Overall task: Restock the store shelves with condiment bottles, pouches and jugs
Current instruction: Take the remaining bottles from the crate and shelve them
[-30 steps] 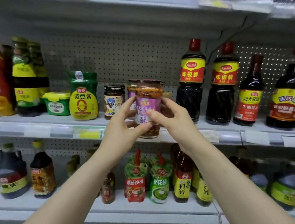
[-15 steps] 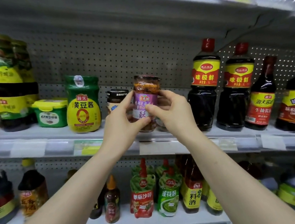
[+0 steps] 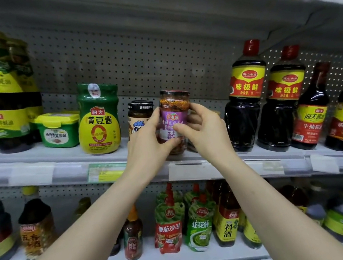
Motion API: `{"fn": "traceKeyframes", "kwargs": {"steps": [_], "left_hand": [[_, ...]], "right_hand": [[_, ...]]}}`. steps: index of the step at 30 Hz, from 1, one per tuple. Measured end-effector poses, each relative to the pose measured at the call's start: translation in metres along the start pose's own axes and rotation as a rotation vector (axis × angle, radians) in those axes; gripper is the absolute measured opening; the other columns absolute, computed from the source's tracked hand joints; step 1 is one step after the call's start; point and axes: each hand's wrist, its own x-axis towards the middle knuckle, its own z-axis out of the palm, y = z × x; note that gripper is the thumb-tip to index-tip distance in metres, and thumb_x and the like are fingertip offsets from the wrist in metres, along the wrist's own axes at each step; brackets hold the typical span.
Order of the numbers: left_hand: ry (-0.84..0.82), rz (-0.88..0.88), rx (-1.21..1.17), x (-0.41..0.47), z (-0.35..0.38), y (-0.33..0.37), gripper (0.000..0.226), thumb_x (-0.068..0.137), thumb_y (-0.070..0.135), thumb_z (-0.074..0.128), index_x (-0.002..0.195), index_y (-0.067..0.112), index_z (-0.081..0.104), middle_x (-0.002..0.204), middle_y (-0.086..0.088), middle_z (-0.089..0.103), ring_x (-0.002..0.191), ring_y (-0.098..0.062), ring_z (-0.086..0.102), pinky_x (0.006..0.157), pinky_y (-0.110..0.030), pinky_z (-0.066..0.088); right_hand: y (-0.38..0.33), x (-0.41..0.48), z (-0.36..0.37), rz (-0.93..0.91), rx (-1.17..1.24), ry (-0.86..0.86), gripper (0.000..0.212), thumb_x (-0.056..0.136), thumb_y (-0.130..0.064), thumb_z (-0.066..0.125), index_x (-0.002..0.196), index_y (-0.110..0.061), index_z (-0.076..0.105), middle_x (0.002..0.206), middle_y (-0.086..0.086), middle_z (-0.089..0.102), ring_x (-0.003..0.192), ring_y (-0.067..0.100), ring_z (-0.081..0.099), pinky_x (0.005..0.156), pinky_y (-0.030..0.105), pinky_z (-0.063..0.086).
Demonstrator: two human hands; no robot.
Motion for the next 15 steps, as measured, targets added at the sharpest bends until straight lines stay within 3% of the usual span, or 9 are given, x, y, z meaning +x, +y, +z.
{"fn": "traceKeyframes", "kwargs": {"steps": [3, 6, 7, 11, 15], "left_hand": [[-0.040, -0.017, -0.082, 0.003, 0.000, -0.006, 0.092, 0.079, 0.022, 0.082, 0.154, 0.030, 0.030, 0.131, 0.004, 0.065, 0.119, -0.012, 0.062, 0.100, -0.041, 0.052], [-0.015, -0.001, -0.120, 0.006, 0.002, -0.009, 0.093, 0.075, 0.019, 0.085, 0.152, 0.032, 0.034, 0.119, 0.026, 0.063, 0.099, 0.023, 0.054, 0.091, -0.019, 0.050], [-0.002, 0.002, -0.124, 0.006, 0.003, -0.009, 0.094, 0.074, 0.019, 0.086, 0.152, 0.033, 0.035, 0.114, 0.031, 0.062, 0.094, 0.027, 0.051, 0.089, -0.017, 0.049], [0.014, -0.009, -0.115, 0.009, 0.007, -0.012, 0.097, 0.075, 0.020, 0.085, 0.153, 0.034, 0.031, 0.126, 0.009, 0.067, 0.113, 0.003, 0.057, 0.098, -0.032, 0.053], [-0.007, -0.013, -0.088, 0.010, 0.011, -0.017, 0.099, 0.075, 0.018, 0.085, 0.154, 0.032, 0.028, 0.126, 0.002, 0.068, 0.113, -0.006, 0.061, 0.099, -0.037, 0.053]], "right_hand": [[0.001, 0.002, -0.002, 0.003, 0.019, -0.004, 0.055, 0.087, -0.005, 0.076, 0.137, -0.015, 0.057, 0.115, -0.002, 0.069, 0.091, -0.008, 0.064, 0.074, 0.006, 0.051], [0.000, 0.005, -0.002, -0.003, 0.026, -0.005, 0.058, 0.087, -0.002, 0.075, 0.140, -0.014, 0.055, 0.123, 0.003, 0.069, 0.101, 0.003, 0.066, 0.080, 0.008, 0.053], [0.001, 0.005, -0.001, -0.006, 0.030, -0.003, 0.059, 0.087, -0.001, 0.075, 0.141, -0.013, 0.054, 0.125, 0.005, 0.069, 0.104, 0.006, 0.067, 0.083, 0.011, 0.054], [0.002, 0.008, 0.000, 0.004, 0.035, -0.012, 0.064, 0.088, -0.001, 0.073, 0.146, -0.010, 0.048, 0.132, 0.009, 0.066, 0.116, 0.014, 0.066, 0.099, 0.031, 0.055], [0.006, 0.006, 0.003, 0.007, 0.024, -0.010, 0.060, 0.088, 0.000, 0.072, 0.143, -0.012, 0.051, 0.128, 0.005, 0.068, 0.112, 0.011, 0.067, 0.097, 0.027, 0.055]]}}
